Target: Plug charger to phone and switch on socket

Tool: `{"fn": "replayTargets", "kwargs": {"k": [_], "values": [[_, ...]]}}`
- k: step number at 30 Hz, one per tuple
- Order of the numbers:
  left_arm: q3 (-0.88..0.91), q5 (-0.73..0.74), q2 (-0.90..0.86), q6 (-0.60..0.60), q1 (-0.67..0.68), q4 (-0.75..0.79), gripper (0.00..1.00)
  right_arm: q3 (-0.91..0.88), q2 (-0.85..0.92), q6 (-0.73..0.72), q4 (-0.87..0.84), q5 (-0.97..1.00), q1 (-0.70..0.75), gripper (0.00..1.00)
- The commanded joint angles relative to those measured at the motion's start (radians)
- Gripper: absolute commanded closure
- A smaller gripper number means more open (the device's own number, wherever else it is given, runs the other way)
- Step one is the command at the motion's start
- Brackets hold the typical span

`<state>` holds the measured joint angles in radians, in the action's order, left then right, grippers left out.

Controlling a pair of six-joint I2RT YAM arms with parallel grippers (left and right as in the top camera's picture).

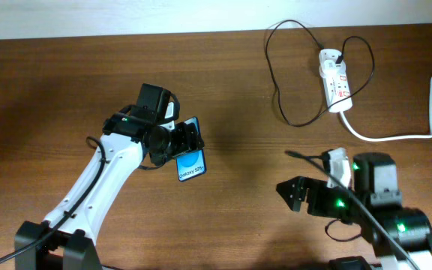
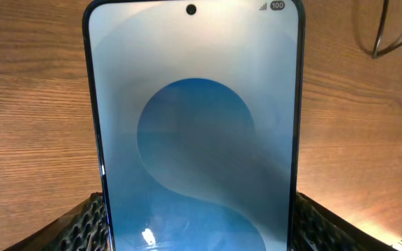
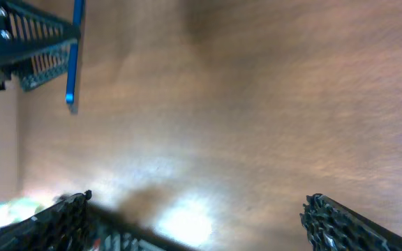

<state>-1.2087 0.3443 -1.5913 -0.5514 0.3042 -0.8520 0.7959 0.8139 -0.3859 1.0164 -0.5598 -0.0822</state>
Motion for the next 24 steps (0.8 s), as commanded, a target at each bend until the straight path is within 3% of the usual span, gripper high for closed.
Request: {"fn": "replayTargets", "kwargs": {"k": [1, 7, 13, 17, 24], "values": [[-0.026, 0.042, 0.032, -0.040, -0.006, 0.008, 0.50, 0.021, 0.081, -0.034, -0.003, -0.092, -0.003, 0.02], [-0.026, 0.046, 0.032, -0.155, -0.006, 0.030, 0.52, 0.019, 0.199, -0.037, -0.149, -0.231, -0.003, 0.01], [-0.026, 0.045, 0.032, -0.382, -0.006, 0.116, 0.54, 0.019, 0.203, -0.037, -0.387, -0.226, -0.041, 0.03], [-0.026, 0.047, 0.032, -0.561, -0.005, 0.207, 0.54, 0.019, 0.206, -0.076, -0.500, -0.048, -0.150, 0.06], [-0.026, 0.098, 0.032, -0.763, -0.005, 0.342, 0.54, 0.019, 0.292, -0.158, -0.724, 0.228, -0.357, 0.07]]}}
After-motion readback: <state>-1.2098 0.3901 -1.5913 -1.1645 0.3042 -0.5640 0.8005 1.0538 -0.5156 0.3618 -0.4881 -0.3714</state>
